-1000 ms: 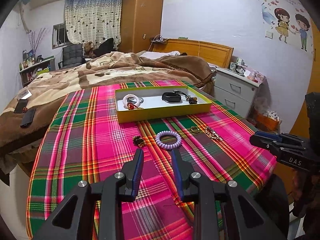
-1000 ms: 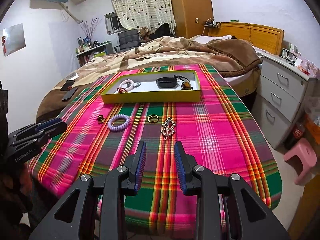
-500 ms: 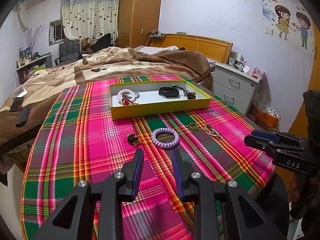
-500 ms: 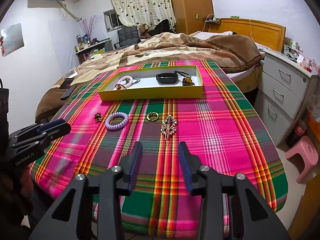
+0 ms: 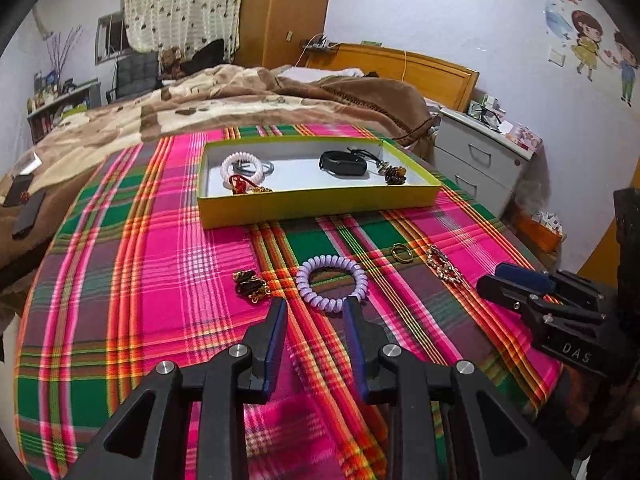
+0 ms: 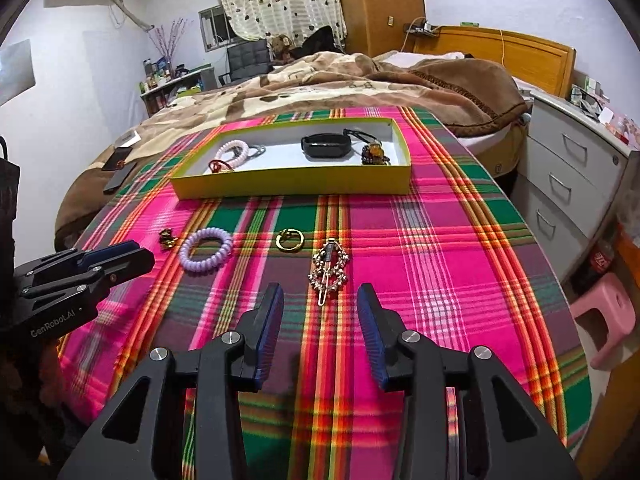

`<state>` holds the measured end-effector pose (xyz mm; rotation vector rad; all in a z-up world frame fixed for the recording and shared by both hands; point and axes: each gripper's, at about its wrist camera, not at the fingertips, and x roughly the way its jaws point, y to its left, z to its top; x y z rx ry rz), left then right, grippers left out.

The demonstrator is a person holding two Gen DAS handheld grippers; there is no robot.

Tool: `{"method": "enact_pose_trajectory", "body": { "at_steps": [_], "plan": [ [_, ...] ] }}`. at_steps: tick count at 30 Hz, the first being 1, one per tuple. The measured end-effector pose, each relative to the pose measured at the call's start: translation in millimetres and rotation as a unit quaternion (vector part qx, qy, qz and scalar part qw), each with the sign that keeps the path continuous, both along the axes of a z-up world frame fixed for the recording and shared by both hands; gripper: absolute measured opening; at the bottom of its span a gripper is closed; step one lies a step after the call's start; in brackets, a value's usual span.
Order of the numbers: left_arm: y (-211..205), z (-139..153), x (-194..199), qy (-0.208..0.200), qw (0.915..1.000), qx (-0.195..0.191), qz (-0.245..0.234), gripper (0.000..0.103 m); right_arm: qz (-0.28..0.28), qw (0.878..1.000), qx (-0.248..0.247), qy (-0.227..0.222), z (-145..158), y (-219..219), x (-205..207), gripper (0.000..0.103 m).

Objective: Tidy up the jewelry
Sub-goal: 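Grasp the lavender coil hair tie with left gripper while right grasps silver rhinestone hair clip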

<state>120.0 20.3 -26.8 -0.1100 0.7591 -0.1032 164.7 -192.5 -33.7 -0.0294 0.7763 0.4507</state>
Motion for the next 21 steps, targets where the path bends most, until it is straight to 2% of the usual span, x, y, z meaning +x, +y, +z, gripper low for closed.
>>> {"method": "enact_pose_trajectory", "body": {
  "at_steps": [5, 16, 21],
  "plan": [
    [1.4, -7.9, 17.5, 0.022, 0.9997, -0.005, 0.007, 0.028, 0.001, 1.0, -0.006, 0.011, -5.6, 5.8, 14.0, 0.039],
    [3.2, -18.9, 40.4, 0.058, 0.9979, -0.017, 0.023, 0.03, 0.016, 0.998, -0.05, 0.028, -18.3, 22.7, 32.9, 0.039],
    [0.8, -19.7, 49.4, 0.07, 0.9971, -0.004, 0.031, 0.03, 0.015, 0.997, -0.076, 0.023, -19.1, 28.4, 37.3, 0.039]
  ]
}}
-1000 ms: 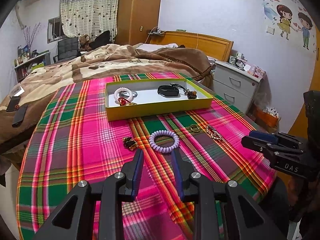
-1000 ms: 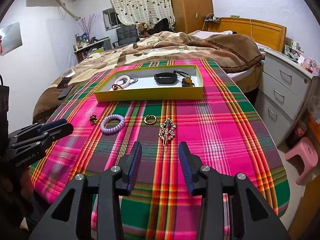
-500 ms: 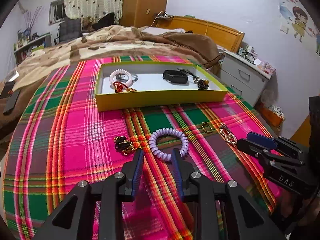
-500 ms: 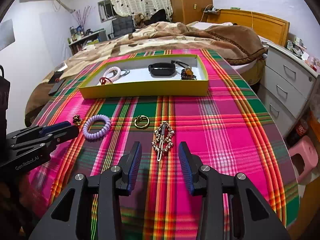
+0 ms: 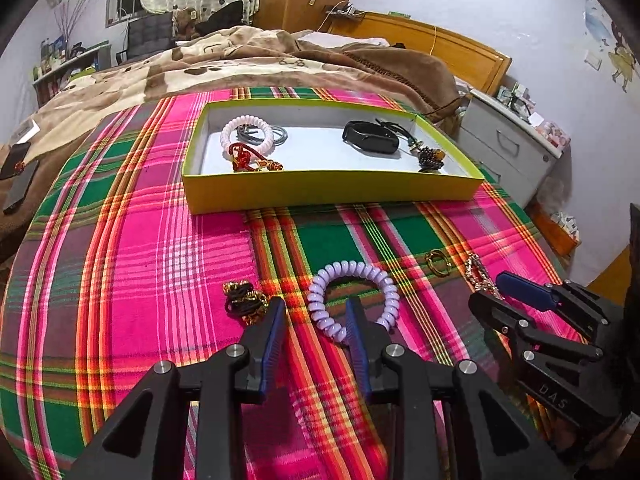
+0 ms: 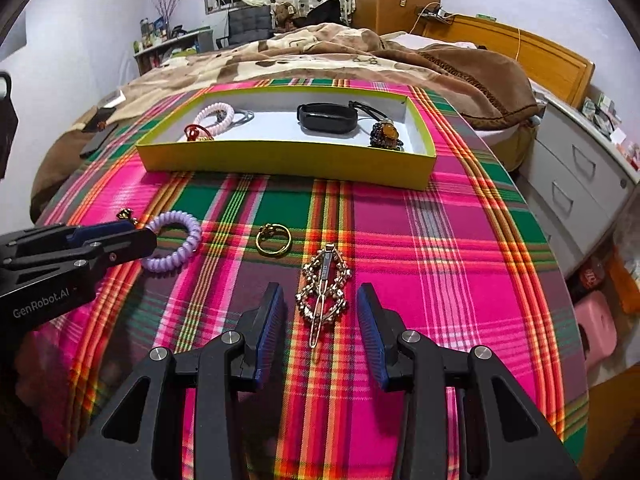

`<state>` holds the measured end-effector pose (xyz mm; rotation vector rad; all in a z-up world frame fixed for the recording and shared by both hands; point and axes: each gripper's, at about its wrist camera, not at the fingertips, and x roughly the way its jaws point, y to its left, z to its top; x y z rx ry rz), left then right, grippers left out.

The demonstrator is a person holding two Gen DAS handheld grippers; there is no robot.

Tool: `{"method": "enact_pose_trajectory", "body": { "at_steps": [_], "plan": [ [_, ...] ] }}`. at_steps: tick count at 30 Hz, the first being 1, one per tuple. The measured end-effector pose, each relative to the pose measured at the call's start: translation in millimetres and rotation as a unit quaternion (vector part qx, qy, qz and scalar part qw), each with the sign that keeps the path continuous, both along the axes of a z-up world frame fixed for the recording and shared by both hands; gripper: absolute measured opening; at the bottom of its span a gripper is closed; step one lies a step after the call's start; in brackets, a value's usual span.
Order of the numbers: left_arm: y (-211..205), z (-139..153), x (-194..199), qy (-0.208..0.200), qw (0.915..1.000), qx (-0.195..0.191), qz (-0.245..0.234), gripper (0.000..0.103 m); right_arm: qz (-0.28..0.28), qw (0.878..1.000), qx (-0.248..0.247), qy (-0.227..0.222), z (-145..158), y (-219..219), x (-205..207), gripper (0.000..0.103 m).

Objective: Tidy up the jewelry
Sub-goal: 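Grasp the lavender coil hair tie with left gripper while right grasps silver rhinestone hair clip, then carry both items into the box and open both grippers to release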

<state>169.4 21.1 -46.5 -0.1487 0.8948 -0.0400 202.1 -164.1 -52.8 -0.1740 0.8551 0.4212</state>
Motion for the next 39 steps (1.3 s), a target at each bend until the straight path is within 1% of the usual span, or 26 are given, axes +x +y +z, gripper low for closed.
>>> {"method": "enact_pose_trajectory", "body": {
  "at_steps": [5, 6, 7, 8, 11, 16, 26, 30, 39],
  "plan": [
    [-9.6, -0.1, 3.2, 0.001, 0.9994, 0.033, -0.006, 0.03, 0.002, 1.0, -0.008, -0.003, 0.0, 1.6, -0.3, 0.038],
    [-11.4, -0.3, 3.5, 0.0, 0.9992, 0.038, -0.008, 0.03, 0.004, 1.0, -0.007, -0.003, -0.1, 1.4, -1.1, 0.036],
    [-12.5, -0.5, 3.8, 0.0, 0.999, 0.043, -0.009, 0.03, 0.006, 1.0, -0.005, -0.003, 0.0, 2.1, -1.7, 0.028],
    [-13.0, -0.4, 4.0, 0.0, 0.9989, 0.046, -0.01, 0.028, 0.006, 1.0, -0.007, -0.005, 0.3, 2.8, -2.6, 0.027],
    [-14.0, 0.2, 4.7, 0.0, 0.9983, 0.057, -0.011, 0.01, 0.005, 1.0, -0.007, -0.007, 0.3, 2.6, -3.7, 0.027],
    [-14.8, 1.1, 1.2, -0.002, 0.9981, 0.057, -0.022, 0.009, 0.0, 1.0, 0.005, -0.004, 1.2, -2.7, -5.3, 0.027],
    [-17.0, 10.3, -15.9, -0.026, 0.9983, 0.03, -0.042, 0.009, -0.018, 0.999, 0.051, -0.005, 8.8, -22.7, -11.1, 0.027],
    [-17.1, 15.5, -20.9, -0.035, 0.9981, 0.023, -0.046, 0.009, -0.02, 0.998, 0.059, -0.01, 13.3, -24.8, -12.7, 0.027],
    [-14.6, 21.7, -26.2, -0.044, 0.9978, 0.018, -0.047, 0.009, -0.023, 0.997, 0.07, 0.0, 11.7, -29.4, -15.9, 0.027]
  ]
}}
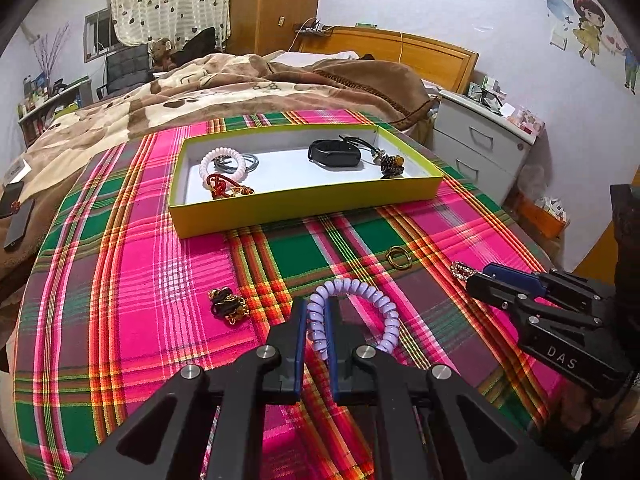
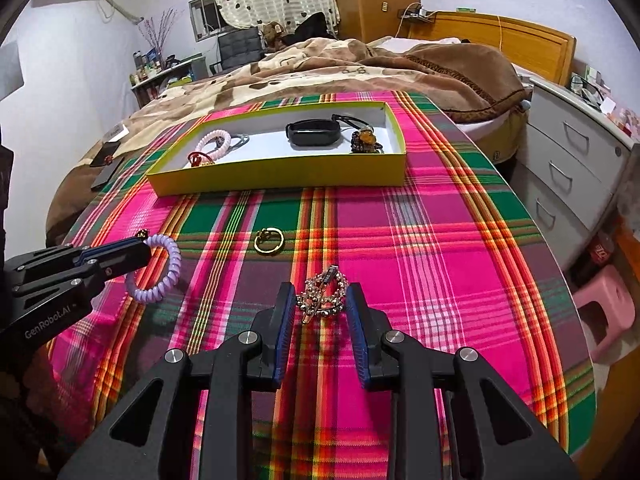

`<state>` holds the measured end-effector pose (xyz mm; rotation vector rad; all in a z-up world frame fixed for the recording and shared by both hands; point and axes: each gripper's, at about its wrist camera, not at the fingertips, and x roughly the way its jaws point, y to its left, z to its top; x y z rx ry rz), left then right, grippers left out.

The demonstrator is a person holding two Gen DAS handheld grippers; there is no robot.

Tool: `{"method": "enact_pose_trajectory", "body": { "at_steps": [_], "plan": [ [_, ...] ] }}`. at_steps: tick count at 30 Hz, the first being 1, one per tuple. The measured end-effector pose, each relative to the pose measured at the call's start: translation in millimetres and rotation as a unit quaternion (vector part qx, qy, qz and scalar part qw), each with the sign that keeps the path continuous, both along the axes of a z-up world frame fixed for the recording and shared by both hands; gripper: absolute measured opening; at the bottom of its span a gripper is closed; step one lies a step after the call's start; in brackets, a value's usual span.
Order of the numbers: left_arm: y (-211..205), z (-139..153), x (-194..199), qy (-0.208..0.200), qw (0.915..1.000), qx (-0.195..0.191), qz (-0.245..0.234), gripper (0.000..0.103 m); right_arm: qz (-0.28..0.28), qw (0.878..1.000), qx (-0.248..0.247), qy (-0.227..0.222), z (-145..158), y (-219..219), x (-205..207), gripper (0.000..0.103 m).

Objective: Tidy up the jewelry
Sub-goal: 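Carry both items into the box and open both grippers to release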

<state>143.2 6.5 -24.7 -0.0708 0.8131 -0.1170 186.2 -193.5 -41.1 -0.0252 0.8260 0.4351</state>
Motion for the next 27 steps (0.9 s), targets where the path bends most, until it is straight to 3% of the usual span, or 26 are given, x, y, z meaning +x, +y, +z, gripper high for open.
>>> {"method": "enact_pose_trajectory", "body": {
  "at_steps": [14, 27],
  "plan": [
    [1.6, 10.2, -3.2, -0.011, 0.9999, -0.01, -0.002, 0.009, 0.003, 1.0, 0.01, -0.027, 22.4, -0.7, -5.1, 0.027],
    [14.2, 45.2, 23.5, -0.054, 0.9985, 0.007, -0.004, 0.009, 0.015, 0.997, 0.018, -0.067, 52.3, 10.2, 15.5, 0.027]
  ]
}}
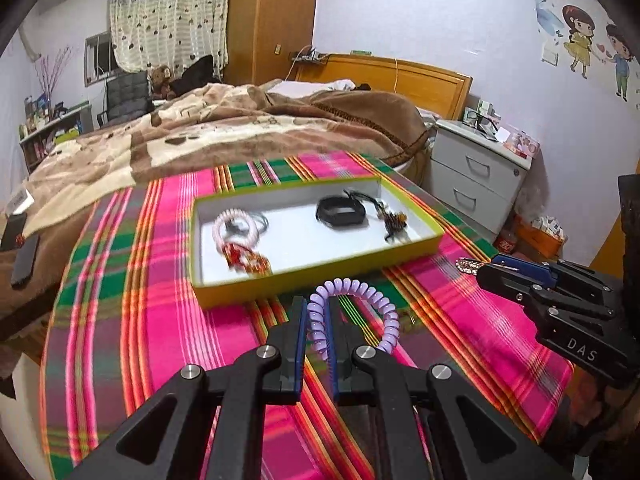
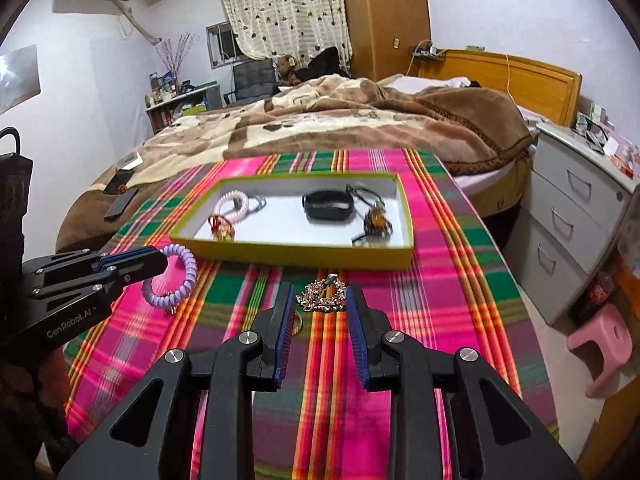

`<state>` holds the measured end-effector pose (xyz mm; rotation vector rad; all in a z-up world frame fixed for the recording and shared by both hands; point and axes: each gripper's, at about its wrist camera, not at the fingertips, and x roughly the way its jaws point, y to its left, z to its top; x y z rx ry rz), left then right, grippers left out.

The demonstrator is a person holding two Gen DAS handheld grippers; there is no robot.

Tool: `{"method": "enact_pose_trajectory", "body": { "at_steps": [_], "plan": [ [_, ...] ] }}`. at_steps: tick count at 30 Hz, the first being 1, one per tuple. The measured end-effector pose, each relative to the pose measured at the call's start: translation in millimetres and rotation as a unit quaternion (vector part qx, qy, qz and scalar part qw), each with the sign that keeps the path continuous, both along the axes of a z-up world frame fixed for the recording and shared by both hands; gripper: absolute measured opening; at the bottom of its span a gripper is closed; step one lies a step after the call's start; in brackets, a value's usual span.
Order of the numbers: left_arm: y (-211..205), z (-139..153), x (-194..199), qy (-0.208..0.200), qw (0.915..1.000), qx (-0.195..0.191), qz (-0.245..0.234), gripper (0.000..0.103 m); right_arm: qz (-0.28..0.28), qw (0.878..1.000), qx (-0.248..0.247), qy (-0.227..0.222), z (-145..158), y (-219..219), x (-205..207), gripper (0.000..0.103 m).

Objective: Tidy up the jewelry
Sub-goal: 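Carry both items into the box and open both grippers to release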

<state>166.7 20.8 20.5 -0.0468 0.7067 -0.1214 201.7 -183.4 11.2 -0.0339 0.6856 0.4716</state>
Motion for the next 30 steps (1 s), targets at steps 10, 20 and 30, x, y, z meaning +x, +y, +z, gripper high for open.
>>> {"method": "enact_pose_trajectory", "body": {
  "at_steps": [10, 20, 30],
  "plan": [
    [13.3, 10.6, 45.9, -0.009, 0.9999, 0.008, -0.003, 0.009, 0.01, 1.0, 0.009, -0.005, 8.5, 14.1, 42.9, 0.027],
    [21.5, -4.8, 102.4, 0.012, 0.9996, 0.025, -0.007, 0.009, 0.008, 1.0, 0.002, 0.009, -2.3, 24.8, 89.3, 0.027],
    [26.4, -33.2, 152.3, 0.055, 0.9981, 0.027, -0.003, 0.009, 0.007, 0.999, -0.011, 0.036, -28.0, 32.7, 124.0, 0.027]
  ]
}}
